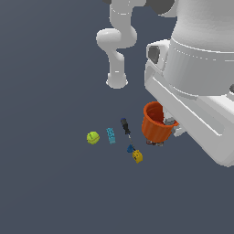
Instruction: Pick up a designated object from a clutter of objects.
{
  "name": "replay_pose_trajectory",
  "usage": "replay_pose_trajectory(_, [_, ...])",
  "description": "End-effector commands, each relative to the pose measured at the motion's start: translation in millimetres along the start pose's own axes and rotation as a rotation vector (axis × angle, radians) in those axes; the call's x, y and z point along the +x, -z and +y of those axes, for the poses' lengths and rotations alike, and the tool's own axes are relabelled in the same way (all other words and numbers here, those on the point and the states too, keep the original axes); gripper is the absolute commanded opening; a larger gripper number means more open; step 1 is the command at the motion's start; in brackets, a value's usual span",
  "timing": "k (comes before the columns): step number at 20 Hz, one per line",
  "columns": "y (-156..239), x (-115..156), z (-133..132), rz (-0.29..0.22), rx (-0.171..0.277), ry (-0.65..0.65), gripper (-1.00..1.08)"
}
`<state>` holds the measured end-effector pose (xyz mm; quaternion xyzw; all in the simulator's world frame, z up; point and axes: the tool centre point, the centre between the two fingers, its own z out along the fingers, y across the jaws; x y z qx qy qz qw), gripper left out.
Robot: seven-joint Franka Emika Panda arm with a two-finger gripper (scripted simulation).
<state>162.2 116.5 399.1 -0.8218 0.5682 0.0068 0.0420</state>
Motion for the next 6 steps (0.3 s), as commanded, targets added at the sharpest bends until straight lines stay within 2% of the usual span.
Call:
replay_pose_trajectory(1, [4.9,-2.1,-2.0,0.000,0.001,0.000,-1.00])
replay_pose_trajectory(6, [7.4,-3.4,-3.3,0.000,0.001,0.000,-1.00])
